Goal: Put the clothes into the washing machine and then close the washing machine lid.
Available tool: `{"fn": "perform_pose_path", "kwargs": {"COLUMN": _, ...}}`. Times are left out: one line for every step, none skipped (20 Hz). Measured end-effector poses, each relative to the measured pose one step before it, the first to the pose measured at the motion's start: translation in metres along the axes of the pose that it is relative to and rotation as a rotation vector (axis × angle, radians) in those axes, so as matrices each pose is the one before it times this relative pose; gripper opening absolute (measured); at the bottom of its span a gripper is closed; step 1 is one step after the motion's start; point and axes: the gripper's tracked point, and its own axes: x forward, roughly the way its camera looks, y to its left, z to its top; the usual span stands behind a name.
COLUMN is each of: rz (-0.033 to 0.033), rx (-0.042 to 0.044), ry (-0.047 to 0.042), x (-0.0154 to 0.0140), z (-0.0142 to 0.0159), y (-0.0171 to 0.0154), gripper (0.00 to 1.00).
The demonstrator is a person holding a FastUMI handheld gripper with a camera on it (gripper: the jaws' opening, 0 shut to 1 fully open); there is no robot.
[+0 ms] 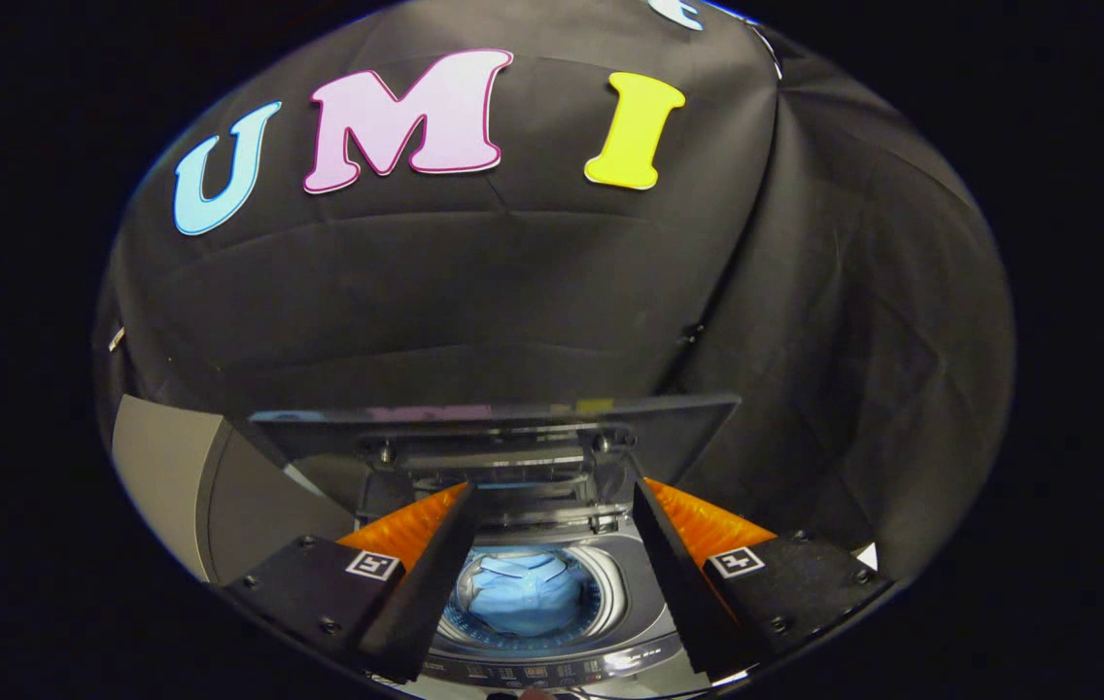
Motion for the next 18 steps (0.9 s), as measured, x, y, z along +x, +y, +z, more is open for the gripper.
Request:
{"fn": "perform_pose_path", "kwargs": {"rz": 0.00663, "rx": -0.00388, "ry": -0.00954, "x": 0.00147, "z": 0.01018, "y": 0.00305, "gripper": 0.99}}
{"fn": "perform_pose_path", "kwargs": {"rz": -0.0022, "rx": -0.00544, "ry": -0.01095, "x": 0.0019, "z": 0.01021, "y": -0.00018, "gripper": 0.99}}
{"fn": "perform_pose_path", "kwargs": {"rz": 0.00022, "rx": -0.00372, "ry": -0.00293, "x": 0.00206, "z": 0.0085, "y": -0.00112, "gripper": 0.99}}
{"fn": "perform_pose_path", "kwargs": {"rz": 0.00021, "rx": 0.00802, "ry": -0.0013, "x": 0.00278, "z": 0.00734, "y": -0.00121, "gripper": 0.99}}
{"fn": "perform_pose_path", "kwargs": {"rz": 0.00792, "rx": 0.0102, "ry": -0.01359, "x": 0.00299, "z": 0.00904, "y": 0.00176, "gripper": 0.99}}
{"fn": "perform_pose_path", "kwargs": {"rz": 0.00497, "rx": 0.01076, "ry": -0.00722, "x": 0.0039, "z": 0.00861, "y": 0.00073, "gripper": 0.99}}
{"fn": "perform_pose_path", "kwargs": {"rz": 0.00003, "rx": 0.00603, "ry": -0.00122, "x": 0.00578, "z": 0.00602, "y": -0.00035, "gripper": 0.99}}
{"fn": "perform_pose_path", "kwargs": {"rz": 0.00763, "rx": 0.00208, "ry": 0.00285, "x": 0.00679, "z": 0.00505, "y": 0.00152, "gripper": 0.99}}
{"fn": "perform_pose_path", "kwargs": {"rz": 0.00367, "rx": 0.00975, "ry": 0.00385, "x": 0.00839, "z": 0.00268, "y": 0.0016, "gripper": 0.99}}
{"fn": "perform_pose_path", "kwargs": {"rz": -0.00097, "rx": 0.01149, "ry": 0.02754, "x": 0.00728, "z": -0.00136, "y": 0.00101, "gripper": 0.99}}
{"fn": "perform_pose_path", "kwargs": {"rz": 0.00538, "rx": 0.0032, "ry": 0.02534, "x": 0.00698, "z": -0.00327, "y": 0.00193, "gripper": 0.99}}
{"fn": "perform_pose_path", "kwargs": {"rz": 0.00427, "rx": -0.00468, "ry": 0.02098, "x": 0.00839, "z": -0.00609, "y": 0.00002, "gripper": 0.99}}
{"fn": "perform_pose_path", "kwargs": {"rz": 0.00242, "rx": -0.00473, "ry": 0.0131, "x": 0.00608, "z": -0.00312, "y": 0.00196, "gripper": 0.99}}
{"fn": "perform_pose_path", "kwargs": {"rz": 0.00524, "rx": -0.00976, "ry": 0.00044, "x": 0.00404, "z": 0.00012, "y": 0.00311, "gripper": 0.99}}
{"fn": "perform_pose_path", "kwargs": {"rz": -0.00272, "rx": -0.00211, "ry": 0.00951, "x": 0.00382, "z": -0.0042, "y": 0.00108, "gripper": 0.99}}
{"fn": "perform_pose_path", "kwargs": {"rz": 0.01425, "rx": 0.00025, "ry": 0.0179, "x": 0.00376, "z": -0.00589, "y": 0.00435, "gripper": 0.99}}
{"fn": "perform_pose_path", "kwargs": {"rz": 0.00092, "rx": -0.00603, "ry": 0.01563, "x": 0.00389, "z": -0.00774, "y": 0.00171, "gripper": 0.99}}
{"fn": "perform_pose_path", "kwargs": {"rz": -0.00571, "rx": -0.00677, "ry": -0.00105, "x": 0.00203, "z": -0.00498, "y": 0.00001, "gripper": 0.99}}
